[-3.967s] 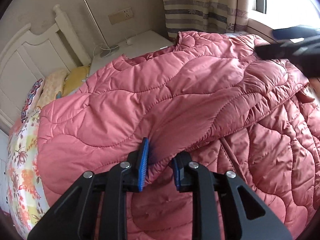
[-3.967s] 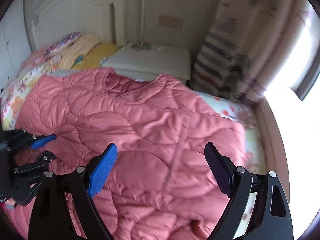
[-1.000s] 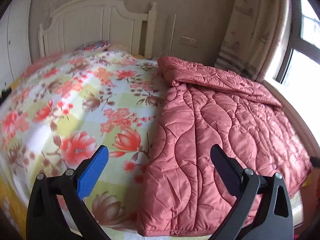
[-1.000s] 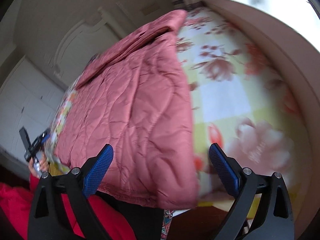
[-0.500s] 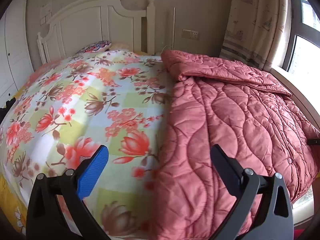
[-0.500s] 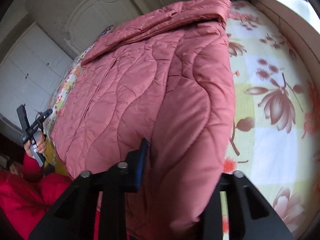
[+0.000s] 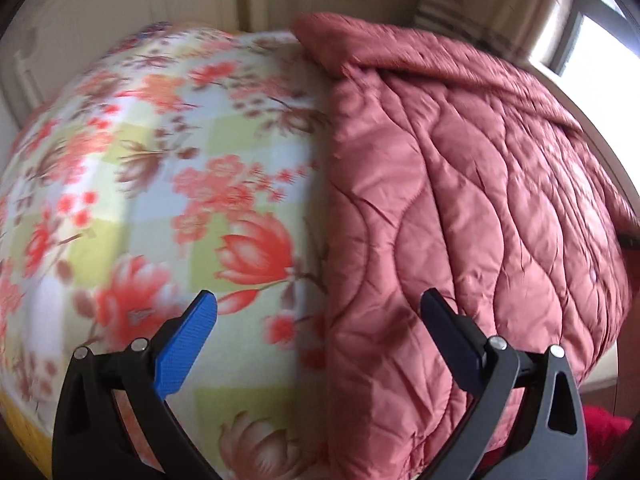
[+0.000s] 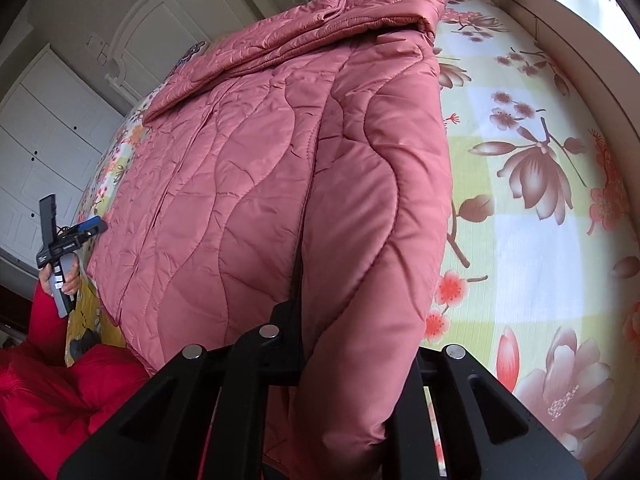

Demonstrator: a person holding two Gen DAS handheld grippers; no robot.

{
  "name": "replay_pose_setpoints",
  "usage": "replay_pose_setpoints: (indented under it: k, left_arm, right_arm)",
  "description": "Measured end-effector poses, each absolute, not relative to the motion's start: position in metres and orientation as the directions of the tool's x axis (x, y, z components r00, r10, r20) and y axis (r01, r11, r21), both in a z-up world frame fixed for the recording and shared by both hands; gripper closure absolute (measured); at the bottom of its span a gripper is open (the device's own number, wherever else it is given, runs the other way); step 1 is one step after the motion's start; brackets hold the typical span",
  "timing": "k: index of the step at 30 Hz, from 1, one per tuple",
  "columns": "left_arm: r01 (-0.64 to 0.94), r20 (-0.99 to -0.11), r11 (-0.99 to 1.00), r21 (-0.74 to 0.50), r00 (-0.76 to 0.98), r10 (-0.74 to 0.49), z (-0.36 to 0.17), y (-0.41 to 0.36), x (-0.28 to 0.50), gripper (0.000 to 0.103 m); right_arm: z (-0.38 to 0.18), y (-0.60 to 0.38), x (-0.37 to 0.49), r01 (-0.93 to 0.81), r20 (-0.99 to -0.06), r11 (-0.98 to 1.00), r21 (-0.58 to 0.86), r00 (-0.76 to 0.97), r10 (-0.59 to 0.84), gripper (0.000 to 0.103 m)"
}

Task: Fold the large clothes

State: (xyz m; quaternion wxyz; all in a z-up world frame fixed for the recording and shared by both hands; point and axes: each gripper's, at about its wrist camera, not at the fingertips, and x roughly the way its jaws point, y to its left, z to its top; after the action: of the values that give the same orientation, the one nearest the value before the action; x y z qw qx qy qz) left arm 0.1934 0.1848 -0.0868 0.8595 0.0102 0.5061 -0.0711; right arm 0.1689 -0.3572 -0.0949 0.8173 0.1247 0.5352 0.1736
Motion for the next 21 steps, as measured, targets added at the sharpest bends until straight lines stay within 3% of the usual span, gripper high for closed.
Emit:
replay_pose_setpoints:
  k: [12, 14, 16, 20, 21]
  left_arm:
    - [0.202, -0.885, 0.975, -0.087, 0.433, -0.169, -0.099, 0.161, 0.213, 0.003]
    - [0.226, -0.887, 0.973, -0.048, 0.438, -0.146, -0.099, 0.15, 0.209, 0.01]
    - [0.251, -0.882, 0.967, -0.036, 0.446, -0.149, -0.096, 0.142, 0.205, 0.032]
    - [0.246, -0.888, 0.967, -0.071, 0.426, -0.174, -0.089, 0.137, 0.202, 0.059]
    - [0.242, -0.888, 0.965, -0.099, 0.416, -0.195, -0.088, 0.138, 0.202, 0.07]
  right_arm:
    - [-0.094, -0.355, 0.172, -0.178, -0.832, 0.907, 0.382, 0.361, 0.421, 0.09]
    - [-0.094, -0.355, 0.171, -0.183, -0.834, 0.909, 0.374, 0.362, 0.416, 0.09]
    - [-0.094, -0.354, 0.171, -0.185, -0.834, 0.91, 0.37, 0.365, 0.414, 0.09]
    - [-0.094, -0.355, 0.169, -0.187, -0.824, 0.908, 0.374, 0.382, 0.418, 0.09]
    - [-0.095, -0.355, 0.168, -0.188, -0.822, 0.908, 0.375, 0.386, 0.419, 0.09]
